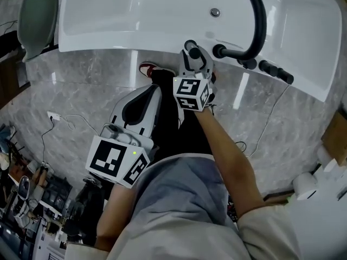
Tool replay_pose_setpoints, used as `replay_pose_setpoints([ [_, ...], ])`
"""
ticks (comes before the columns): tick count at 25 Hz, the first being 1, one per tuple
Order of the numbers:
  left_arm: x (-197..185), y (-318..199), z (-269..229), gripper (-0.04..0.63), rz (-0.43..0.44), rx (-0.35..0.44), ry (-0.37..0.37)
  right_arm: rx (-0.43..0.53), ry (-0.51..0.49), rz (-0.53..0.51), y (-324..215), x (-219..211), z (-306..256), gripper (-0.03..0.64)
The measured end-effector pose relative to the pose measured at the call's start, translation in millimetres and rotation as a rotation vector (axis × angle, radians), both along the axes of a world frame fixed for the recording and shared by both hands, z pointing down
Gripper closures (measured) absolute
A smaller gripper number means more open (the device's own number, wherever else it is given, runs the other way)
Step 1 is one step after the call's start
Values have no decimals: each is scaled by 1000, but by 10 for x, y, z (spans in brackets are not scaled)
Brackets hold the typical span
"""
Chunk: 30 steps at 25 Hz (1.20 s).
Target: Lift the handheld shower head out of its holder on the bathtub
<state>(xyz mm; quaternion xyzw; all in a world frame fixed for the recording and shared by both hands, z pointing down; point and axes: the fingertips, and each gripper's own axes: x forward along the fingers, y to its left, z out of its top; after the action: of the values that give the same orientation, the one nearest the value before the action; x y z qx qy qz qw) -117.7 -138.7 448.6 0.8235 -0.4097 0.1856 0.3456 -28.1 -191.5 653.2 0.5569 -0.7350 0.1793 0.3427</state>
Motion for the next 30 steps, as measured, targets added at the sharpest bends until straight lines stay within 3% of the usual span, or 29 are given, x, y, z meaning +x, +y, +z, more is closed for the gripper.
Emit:
replay_pose_setpoints([
  [6,-35,10,58,589,0,-21,2,-32,6,62,-31,-7,128,428],
  [12,-77,9,56,589,-15,-20,7,-38,39,96,-36,44,157,474],
  [30,-160,145,42,589,-36,-34,16,-54,48,24,-57,0,137,482],
])
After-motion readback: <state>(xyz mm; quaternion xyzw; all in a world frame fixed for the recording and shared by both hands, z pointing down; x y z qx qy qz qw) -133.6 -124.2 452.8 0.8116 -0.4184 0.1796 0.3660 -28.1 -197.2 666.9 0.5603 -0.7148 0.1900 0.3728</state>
